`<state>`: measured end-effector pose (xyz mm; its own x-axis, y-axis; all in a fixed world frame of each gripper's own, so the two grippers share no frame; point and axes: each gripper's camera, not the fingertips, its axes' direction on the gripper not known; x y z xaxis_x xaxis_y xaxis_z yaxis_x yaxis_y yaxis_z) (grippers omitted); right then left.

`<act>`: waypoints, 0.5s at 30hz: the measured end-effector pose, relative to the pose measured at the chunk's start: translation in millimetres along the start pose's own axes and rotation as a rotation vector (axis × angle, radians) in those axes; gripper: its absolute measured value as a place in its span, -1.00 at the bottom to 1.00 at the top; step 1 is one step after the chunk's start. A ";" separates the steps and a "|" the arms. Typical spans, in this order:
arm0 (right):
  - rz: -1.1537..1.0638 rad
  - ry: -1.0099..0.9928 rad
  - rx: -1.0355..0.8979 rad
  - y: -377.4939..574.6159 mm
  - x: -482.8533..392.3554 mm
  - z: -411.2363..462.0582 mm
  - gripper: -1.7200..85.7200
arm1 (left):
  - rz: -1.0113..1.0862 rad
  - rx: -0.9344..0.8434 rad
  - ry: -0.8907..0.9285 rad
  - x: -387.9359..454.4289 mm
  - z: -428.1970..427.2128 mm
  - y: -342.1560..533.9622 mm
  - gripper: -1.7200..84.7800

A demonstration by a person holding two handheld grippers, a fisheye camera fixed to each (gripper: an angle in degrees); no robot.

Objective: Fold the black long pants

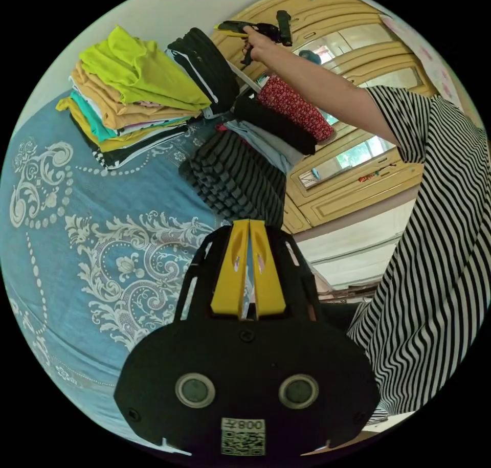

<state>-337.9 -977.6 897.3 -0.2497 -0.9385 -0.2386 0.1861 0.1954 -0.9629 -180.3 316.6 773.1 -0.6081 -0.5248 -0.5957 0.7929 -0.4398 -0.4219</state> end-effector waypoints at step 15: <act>-0.003 -0.049 -0.122 -112.9 15.5 75.3 -0.90 | -0.129 0.017 0.088 -2.6 -94.9 -72.9 -0.96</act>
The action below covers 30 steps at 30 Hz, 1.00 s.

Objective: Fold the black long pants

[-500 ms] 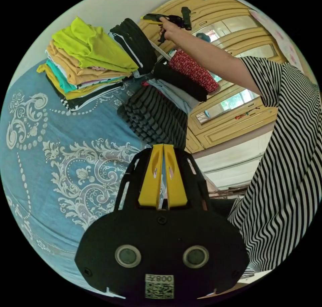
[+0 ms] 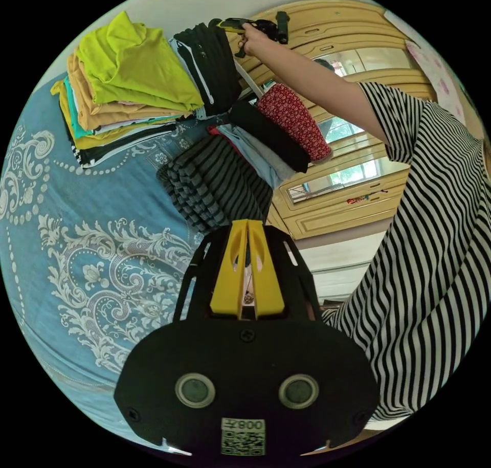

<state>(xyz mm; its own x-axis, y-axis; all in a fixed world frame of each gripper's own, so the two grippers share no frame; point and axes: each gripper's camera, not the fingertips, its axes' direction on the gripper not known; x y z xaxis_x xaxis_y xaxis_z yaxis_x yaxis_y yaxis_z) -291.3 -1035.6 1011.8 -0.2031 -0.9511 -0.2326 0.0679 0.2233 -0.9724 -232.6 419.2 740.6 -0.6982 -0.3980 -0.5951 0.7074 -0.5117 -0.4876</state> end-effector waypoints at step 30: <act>-0.146 -0.944 0.520 -5.7 -230.0 -558.4 -0.92 | 0.082 0.565 -0.193 192.8 -505.8 143.3 -0.81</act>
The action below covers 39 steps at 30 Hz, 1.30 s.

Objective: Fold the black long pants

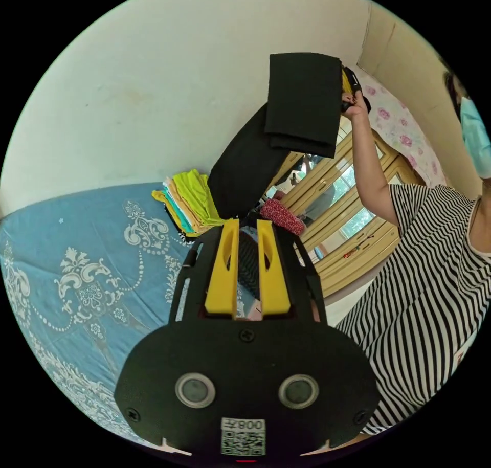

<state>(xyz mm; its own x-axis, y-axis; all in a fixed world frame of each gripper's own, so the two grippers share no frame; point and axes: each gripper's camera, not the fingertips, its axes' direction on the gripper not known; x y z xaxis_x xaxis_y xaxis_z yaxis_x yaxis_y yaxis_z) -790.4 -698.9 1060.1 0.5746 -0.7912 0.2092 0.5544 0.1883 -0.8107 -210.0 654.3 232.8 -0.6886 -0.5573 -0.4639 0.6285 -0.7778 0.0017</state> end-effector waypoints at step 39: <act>0.072 -0.531 -0.317 132.8 -320.5 212.4 -0.92 | 0.098 0.038 -0.371 207.7 -265.9 -18.9 -0.75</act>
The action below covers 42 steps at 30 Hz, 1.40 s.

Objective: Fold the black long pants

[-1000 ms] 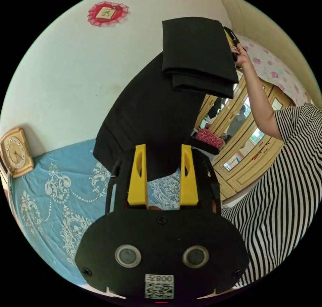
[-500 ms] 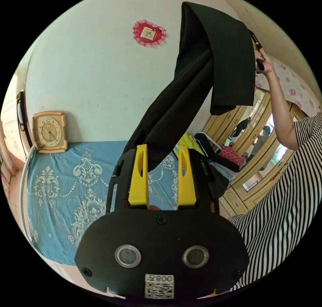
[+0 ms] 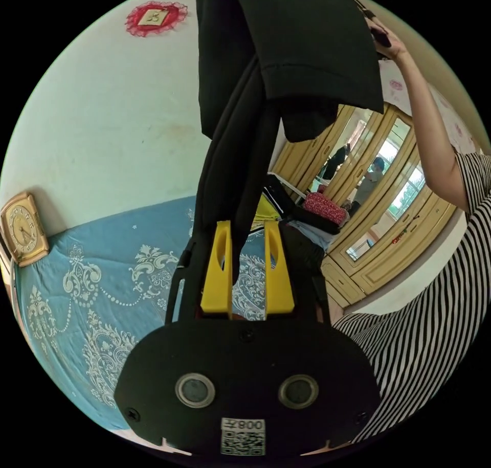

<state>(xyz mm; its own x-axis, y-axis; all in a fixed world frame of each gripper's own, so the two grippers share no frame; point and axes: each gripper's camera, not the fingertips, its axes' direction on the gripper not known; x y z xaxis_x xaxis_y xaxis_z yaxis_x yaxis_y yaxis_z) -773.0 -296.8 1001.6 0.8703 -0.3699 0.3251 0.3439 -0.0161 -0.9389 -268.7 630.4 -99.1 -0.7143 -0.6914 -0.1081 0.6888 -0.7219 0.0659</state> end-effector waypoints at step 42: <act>0.907 0.171 -0.164 417.1 359.1 38.4 -0.95 | -0.147 -0.560 -0.693 -103.6 -229.0 108.1 -0.93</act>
<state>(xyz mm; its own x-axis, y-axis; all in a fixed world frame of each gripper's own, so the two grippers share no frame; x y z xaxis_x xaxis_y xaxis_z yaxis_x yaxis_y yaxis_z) -303.4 -400.6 731.1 0.7136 -0.4366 -0.5478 -0.5062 0.2193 -0.8341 -91.9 630.3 -307.9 -0.5893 -0.5858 0.5564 0.4148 -0.8103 -0.4139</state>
